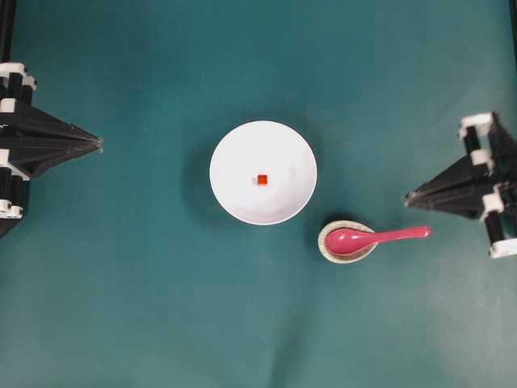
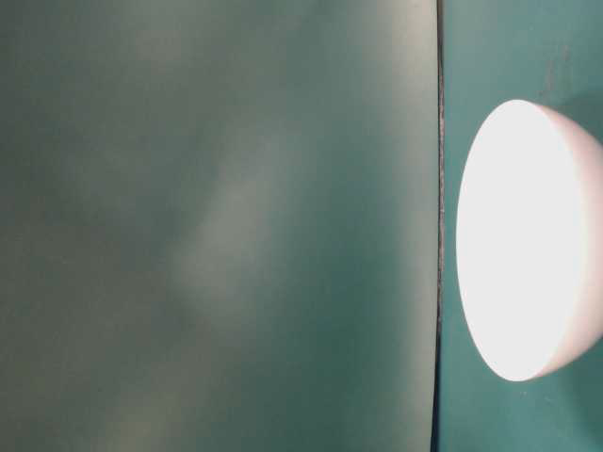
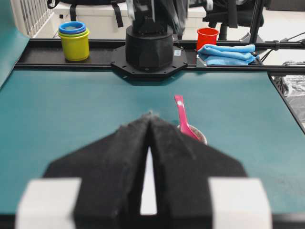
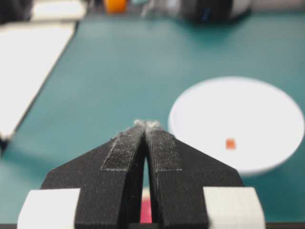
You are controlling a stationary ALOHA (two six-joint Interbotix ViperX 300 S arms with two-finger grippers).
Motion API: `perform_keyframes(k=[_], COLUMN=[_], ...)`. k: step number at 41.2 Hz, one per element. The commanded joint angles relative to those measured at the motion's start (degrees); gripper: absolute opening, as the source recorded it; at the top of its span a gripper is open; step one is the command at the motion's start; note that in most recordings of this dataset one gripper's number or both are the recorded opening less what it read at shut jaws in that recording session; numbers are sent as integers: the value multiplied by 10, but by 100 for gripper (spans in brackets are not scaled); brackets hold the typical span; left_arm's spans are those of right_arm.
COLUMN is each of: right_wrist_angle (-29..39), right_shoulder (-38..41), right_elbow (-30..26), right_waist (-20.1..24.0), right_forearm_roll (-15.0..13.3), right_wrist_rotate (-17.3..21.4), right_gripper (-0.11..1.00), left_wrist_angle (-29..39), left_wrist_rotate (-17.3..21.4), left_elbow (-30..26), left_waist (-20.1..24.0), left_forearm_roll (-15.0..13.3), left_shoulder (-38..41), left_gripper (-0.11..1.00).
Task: Grip the spoon and scoop the red block from the bowl with right arm.
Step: 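Move the right gripper toward the pink spoon handle, then close the right gripper on the spoon handle and lift it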
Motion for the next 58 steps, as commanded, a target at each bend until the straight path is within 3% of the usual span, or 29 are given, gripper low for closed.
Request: perform_keyframes(k=[1,6,8,15,20,25,38,58], right_wrist_angle=[-23,-53,-65,-175,-272,-330,-335,-318], right_shoulder=[29,66,79,148,194,241,325,339], right_elbow=[8,34,44,96,131,147,134,134], right_waist=[9,33,45,91,112,121,138,154], right_forearm_roll=[19,37,44,83,122,142,146,147], right_wrist_rotate=[6,14,14,14,14,14,25,38], right_gripper=[8,36,41,39,39,39,39,39], left_wrist_angle=[-4,0,2,7,6,7,7,7], left_wrist_rotate=[-4,-5,-5,-5,-5,-5,-5,-5], left_elbow=[-16,-16,-15,-15,-14,-15,-14,-15], left_waist=[-2,-2,-2,-2,-2,-2,-2,-2], left_forearm_roll=[2,2,2,2,2,2,2,2], left_shoulder=[1,5,6,8,9,9,9,10], left_gripper=[0,0,0,0,0,0,0,0])
